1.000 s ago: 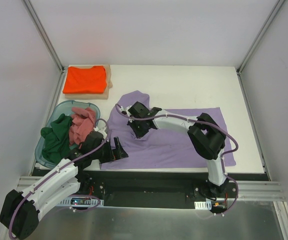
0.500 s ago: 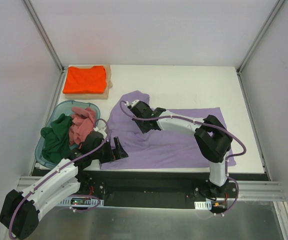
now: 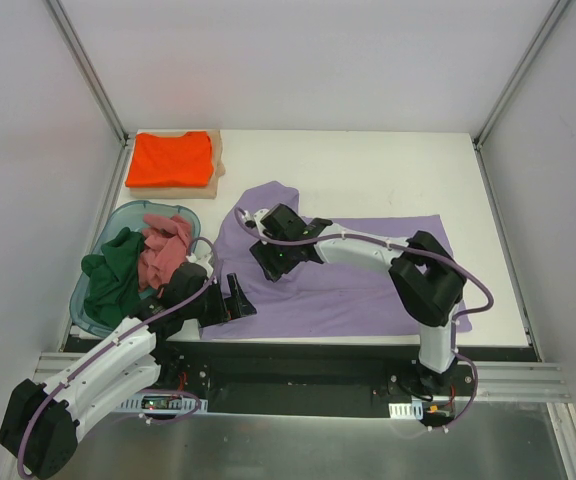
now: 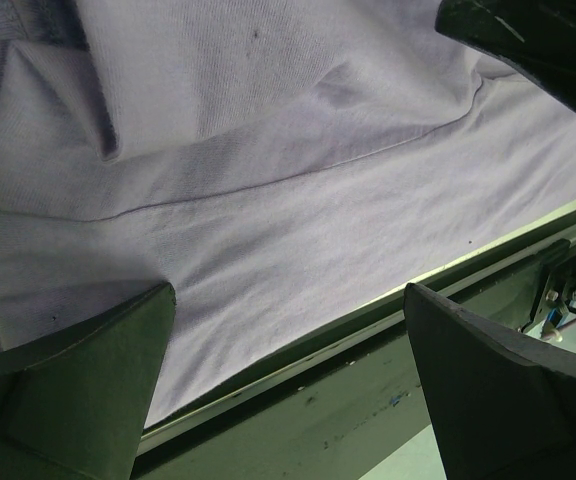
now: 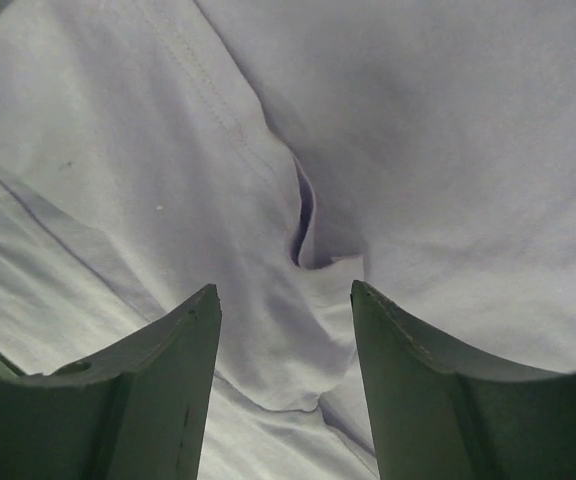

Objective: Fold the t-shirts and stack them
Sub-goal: Fold the flattened tshirt in 1/3 of the way

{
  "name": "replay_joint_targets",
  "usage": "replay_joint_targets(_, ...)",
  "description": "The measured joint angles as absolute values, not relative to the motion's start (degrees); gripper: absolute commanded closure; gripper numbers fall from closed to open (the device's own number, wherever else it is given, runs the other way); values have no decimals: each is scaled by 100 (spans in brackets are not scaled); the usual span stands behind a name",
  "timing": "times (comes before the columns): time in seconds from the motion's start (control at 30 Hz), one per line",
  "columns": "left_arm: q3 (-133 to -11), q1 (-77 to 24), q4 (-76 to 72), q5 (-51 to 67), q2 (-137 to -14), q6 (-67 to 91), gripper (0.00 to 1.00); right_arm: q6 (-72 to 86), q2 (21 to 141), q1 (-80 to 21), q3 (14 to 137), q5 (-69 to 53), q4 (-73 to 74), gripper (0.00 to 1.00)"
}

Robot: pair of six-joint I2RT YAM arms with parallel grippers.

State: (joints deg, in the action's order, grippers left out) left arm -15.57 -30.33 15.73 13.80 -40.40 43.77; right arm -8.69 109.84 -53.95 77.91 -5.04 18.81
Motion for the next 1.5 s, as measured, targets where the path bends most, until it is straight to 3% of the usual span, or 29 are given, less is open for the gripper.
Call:
replay_joint_targets(0.1,-1557,-3033,1575,1378,-4038,4386,1,-915,11135,-5395,7881,-405,1905,53)
replay_joint_targets(0.23,-1557,-3033,1579,1347,-4036,4394,1,-961,11349,-5395,7940,-311,1927,82)
replay_joint_targets(0.3,-1557,-3033,1581,1339,-4036,4399,1,-982,11386,-5395,7940,-257,1953,91)
replay_joint_targets(0.53,-1557,-3033,1592,1328,-4034,4407,1,-904,11393,-5400,7942,434,1981,97)
replay_joint_targets(0.8,-1559,-3033,1643,1293,-3983,4405,1,-766,11340,-5402,7942,1225,2154,92)
replay_joint_targets(0.97,-1559,-3033,1660,1288,-3968,4405,1,-661,11312,-5422,7948,1516,2287,82)
replay_joint_targets(1.0,-1559,-3033,1662,1288,-3966,4405,1,-648,11310,-5426,7950,1603,2307,70)
replay_joint_targets(1.03,-1559,-3033,1664,1288,-3964,4405,1,-613,11308,-5426,7961,1734,2344,41)
replay_joint_targets(1.07,-1559,-3033,1669,1288,-3959,4405,1,-561,11308,-5426,7985,1894,2392,28)
replay_joint_targets(1.2,-1559,-3033,1710,1288,-3903,4405,1,-408,11227,-5419,8044,2497,2517,15)
replay_joint_targets(1.23,-1559,-3033,1723,1288,-3894,4405,1,-370,11172,-5419,8044,2657,2558,6)
replay_joint_targets(1.5,-1695,-3033,2040,1262,-3763,4375,1,338,9981,-5196,7588,4139,2687,4)
